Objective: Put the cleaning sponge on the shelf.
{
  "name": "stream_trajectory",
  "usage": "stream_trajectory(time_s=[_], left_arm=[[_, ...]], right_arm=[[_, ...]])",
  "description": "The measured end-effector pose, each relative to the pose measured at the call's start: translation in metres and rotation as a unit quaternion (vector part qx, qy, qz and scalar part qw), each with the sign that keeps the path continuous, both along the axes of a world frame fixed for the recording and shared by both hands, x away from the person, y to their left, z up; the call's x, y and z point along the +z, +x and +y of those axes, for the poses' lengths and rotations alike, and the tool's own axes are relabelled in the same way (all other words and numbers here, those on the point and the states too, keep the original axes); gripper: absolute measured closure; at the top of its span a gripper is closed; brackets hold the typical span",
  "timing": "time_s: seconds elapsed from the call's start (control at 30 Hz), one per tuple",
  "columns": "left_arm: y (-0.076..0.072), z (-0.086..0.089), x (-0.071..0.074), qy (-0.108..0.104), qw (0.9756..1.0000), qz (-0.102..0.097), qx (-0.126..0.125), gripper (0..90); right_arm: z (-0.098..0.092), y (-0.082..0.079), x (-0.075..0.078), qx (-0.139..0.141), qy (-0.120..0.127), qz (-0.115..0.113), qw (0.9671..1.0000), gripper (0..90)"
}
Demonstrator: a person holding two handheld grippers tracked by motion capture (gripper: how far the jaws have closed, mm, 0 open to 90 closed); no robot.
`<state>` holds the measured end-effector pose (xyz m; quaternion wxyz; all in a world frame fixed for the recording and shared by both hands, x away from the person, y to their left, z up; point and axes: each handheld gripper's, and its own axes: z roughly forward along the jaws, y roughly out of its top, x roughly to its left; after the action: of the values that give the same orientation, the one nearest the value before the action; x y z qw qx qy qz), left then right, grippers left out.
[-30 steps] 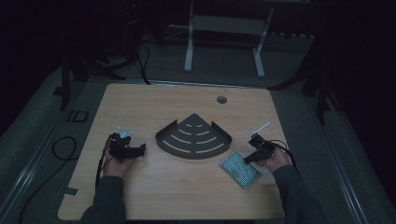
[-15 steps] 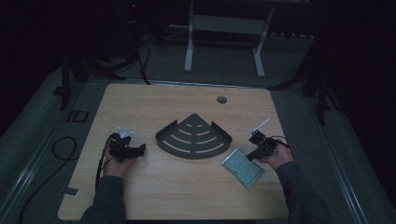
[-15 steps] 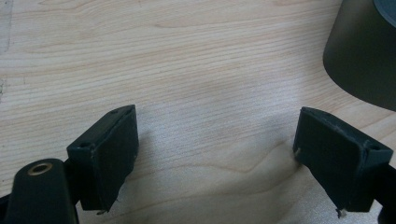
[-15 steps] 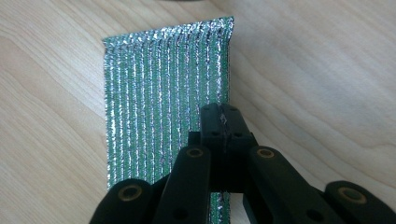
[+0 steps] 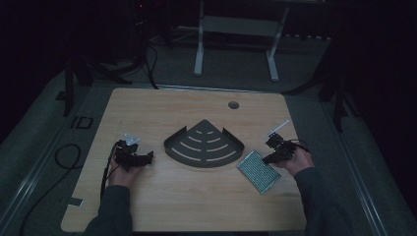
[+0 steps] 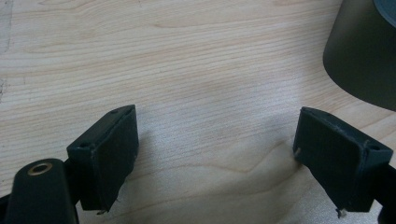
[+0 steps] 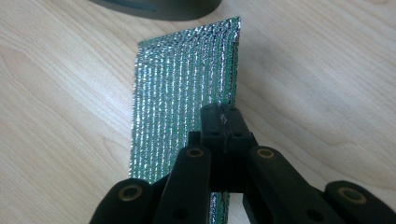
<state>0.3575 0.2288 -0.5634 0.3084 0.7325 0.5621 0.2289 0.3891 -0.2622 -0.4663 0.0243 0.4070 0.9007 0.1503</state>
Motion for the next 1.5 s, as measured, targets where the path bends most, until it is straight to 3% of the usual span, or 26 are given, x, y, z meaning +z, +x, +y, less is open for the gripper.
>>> stream_trajectory(time_s=[0.7,1.5], left_arm=[[0.000,0.000,0.000,0.000,1.0000,0.000,0.000,14.6],[0.000,0.000,0.000,0.000,1.0000,-0.001,0.000,14.5]], right_arm=[[-0.007,0.003,0.032,-0.008,0.008,-0.026,0.9996,89.8],[-0.003,0.011,0.056,-0.004,0.019,-0.043,0.9989,89.8]])
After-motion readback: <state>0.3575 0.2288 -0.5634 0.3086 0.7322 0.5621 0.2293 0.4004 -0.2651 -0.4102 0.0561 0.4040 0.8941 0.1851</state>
